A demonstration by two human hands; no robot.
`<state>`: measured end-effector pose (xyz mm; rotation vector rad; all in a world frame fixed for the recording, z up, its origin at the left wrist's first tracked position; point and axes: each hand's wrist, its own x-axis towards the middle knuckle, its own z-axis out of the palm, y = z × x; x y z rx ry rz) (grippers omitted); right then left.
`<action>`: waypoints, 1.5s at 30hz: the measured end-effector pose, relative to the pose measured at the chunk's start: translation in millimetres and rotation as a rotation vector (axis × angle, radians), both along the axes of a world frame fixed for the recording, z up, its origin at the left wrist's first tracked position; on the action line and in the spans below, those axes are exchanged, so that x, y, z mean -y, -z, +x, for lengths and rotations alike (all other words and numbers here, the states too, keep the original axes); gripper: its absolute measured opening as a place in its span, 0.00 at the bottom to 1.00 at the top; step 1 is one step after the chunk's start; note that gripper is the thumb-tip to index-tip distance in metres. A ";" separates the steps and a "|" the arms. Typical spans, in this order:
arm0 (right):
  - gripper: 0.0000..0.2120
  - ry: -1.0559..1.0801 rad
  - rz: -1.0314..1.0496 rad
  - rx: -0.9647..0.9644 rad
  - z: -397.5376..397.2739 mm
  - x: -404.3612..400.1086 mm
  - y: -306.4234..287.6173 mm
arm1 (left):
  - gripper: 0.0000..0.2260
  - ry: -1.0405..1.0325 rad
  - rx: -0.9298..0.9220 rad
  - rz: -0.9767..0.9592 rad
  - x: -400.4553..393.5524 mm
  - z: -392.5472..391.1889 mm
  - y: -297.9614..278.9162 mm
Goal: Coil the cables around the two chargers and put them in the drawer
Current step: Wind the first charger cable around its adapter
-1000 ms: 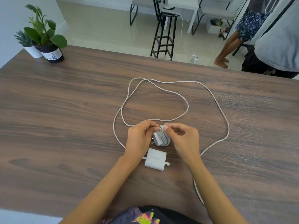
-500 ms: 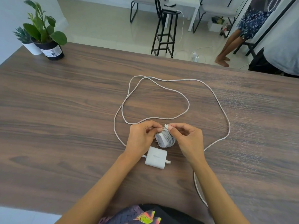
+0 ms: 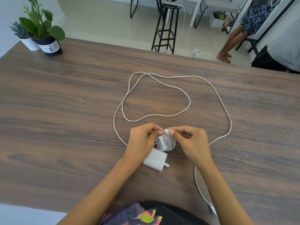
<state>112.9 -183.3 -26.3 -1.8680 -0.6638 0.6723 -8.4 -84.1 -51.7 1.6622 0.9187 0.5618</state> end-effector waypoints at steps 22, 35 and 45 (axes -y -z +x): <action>0.07 -0.073 0.079 0.477 -6.7 4.0 7.7 | 0.08 -0.095 0.026 0.170 20.0 0.2 -3.0; 0.10 -0.125 0.066 0.581 -3.5 3.8 12.3 | 0.10 -0.156 0.133 -0.083 25.5 -4.3 0.1; 0.09 -0.074 0.096 0.498 -4.0 6.7 14.5 | 0.06 0.003 0.043 0.075 13.0 -4.5 10.1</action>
